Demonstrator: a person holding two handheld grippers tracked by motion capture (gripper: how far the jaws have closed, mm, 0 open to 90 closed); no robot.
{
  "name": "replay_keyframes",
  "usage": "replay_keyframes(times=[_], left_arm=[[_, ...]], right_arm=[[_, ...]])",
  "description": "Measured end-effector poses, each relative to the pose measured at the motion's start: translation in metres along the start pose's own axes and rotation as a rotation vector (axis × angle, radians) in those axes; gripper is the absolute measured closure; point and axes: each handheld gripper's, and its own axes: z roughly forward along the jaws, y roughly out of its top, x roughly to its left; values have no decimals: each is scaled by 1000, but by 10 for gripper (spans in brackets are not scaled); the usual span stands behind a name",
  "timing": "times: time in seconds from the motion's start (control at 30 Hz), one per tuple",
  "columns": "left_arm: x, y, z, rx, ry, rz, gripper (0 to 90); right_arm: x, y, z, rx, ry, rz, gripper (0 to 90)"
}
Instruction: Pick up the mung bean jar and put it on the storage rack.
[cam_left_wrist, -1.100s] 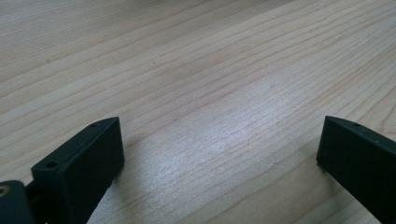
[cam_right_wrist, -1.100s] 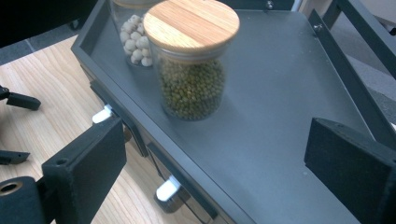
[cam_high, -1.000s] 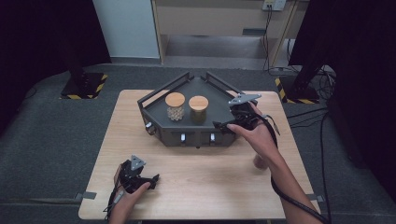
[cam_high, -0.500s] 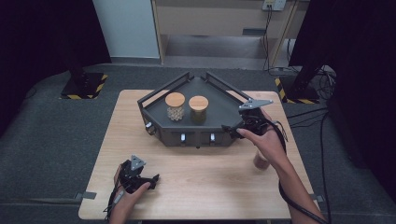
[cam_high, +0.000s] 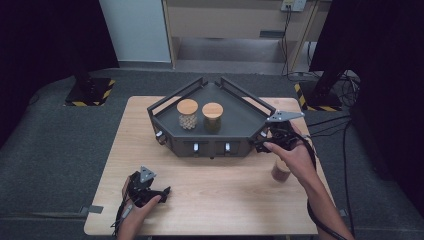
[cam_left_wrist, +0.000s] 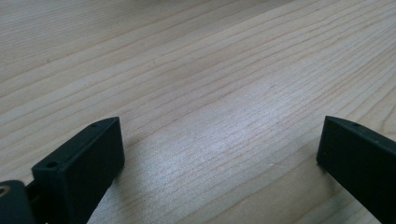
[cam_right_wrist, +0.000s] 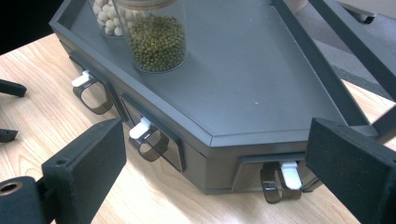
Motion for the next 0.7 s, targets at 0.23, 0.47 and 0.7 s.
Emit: replay_keyframes(times=[0.23,0.47,0.7], left_arm=[[0,0,0,0,0,1,0],[0,0,0,0,0,0,0],[0,0,0,0,0,1,0]], right_arm=[[-2,-6,-10,-5,-12,6,58],[-5,-13,-17,-13,-18,18,58],[-6,-21,-24,-15,-28,32,57]])
